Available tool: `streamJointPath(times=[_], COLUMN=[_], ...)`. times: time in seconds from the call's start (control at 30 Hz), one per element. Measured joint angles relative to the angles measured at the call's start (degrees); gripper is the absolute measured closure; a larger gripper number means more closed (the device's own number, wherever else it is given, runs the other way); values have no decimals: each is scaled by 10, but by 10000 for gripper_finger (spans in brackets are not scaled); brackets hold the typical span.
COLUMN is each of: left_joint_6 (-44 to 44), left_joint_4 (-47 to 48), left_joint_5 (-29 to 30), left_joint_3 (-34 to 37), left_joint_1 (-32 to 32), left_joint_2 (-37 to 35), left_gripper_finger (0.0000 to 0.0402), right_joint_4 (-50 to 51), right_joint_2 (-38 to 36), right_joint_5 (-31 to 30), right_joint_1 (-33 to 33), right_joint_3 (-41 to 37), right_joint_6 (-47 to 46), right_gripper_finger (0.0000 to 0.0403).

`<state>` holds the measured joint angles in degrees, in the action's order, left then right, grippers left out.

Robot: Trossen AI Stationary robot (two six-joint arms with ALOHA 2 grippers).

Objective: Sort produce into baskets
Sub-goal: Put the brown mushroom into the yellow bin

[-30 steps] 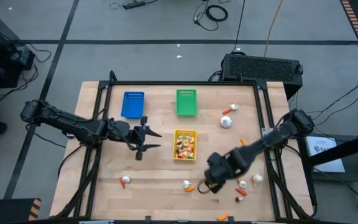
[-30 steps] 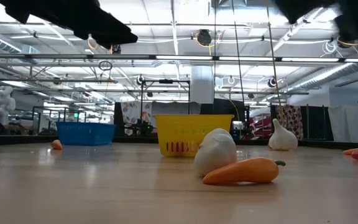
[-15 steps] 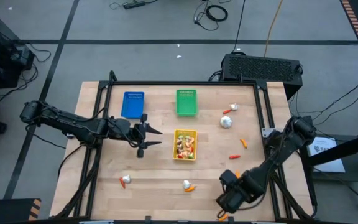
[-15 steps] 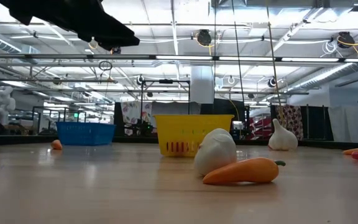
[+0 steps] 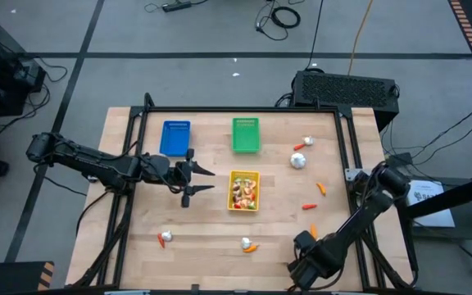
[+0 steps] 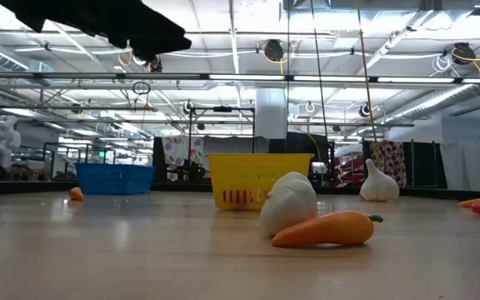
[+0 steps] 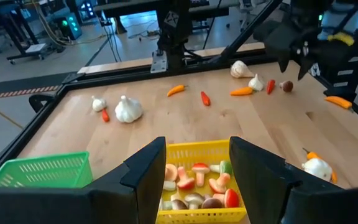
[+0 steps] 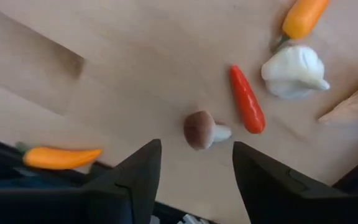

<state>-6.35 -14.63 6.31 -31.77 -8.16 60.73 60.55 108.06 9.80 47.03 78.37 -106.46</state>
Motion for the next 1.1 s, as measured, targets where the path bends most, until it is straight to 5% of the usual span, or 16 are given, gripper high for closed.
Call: streamJointPath(times=[0.53, 1.1], left_joint_6=[1, 2], left_joint_4=[-4, -3], left_joint_5=[0, 0], left_joint_3=[0, 0], left_joint_1=[0, 0], left_joint_2=[0, 0], left_gripper_finger=[217, 217], right_joint_4=[-14, -39], right_joint_2=[54, 56], right_joint_5=[23, 24], right_joint_1=[6, 7], right_joint_3=[0, -27], right_joint_6=[4, 21], right_gripper_finger=[206, 297])
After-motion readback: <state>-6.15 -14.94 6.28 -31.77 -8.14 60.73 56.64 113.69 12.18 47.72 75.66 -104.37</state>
